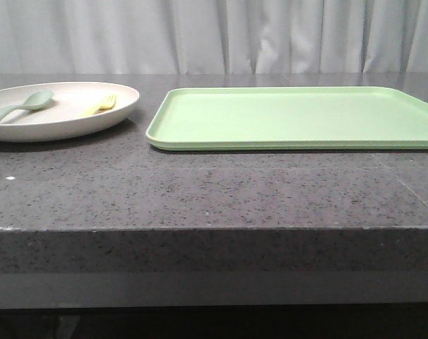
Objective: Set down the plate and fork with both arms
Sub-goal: 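Lower the left gripper and grasp the cream plate's rim, then lift the plate with the left gripper and carry it over the tray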
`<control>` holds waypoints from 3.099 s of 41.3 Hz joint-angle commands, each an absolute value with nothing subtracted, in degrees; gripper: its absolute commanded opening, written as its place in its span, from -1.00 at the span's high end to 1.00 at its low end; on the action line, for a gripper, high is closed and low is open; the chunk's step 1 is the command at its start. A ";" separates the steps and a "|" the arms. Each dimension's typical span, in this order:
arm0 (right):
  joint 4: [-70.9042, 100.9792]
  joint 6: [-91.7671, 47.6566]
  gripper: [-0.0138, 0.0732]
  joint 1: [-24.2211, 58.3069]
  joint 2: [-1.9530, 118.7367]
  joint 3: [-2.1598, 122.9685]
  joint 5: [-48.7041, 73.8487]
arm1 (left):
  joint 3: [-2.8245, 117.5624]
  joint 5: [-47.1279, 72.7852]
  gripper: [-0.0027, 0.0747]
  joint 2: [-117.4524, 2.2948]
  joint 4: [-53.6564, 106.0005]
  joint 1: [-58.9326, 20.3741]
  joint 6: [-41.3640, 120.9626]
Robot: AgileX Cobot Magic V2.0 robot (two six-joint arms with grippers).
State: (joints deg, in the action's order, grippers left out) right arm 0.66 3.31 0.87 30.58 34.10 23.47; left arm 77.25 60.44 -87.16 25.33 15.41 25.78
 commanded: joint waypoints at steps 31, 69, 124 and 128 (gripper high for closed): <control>0.00 2.69 -0.52 0.93 31.00 36.18 18.73 | 106.34 72.77 -0.12 -111.32 27.06 11.27 26.87; 0.00 2.69 -0.52 0.93 31.00 36.18 18.73 | 106.34 72.77 0.34 -113.94 25.17 11.04 23.03; 0.00 2.69 -0.52 0.93 31.00 36.18 18.73 | 109.08 72.77 0.98 -112.34 30.52 10.03 18.34; 0.00 2.69 -0.52 0.93 31.00 36.18 18.73 | 110.80 72.77 0.98 -112.21 31.88 10.03 17.54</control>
State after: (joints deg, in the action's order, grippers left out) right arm 0.66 3.31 0.87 30.58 34.10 23.47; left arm 107.68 70.96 -116.70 27.11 10.36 19.06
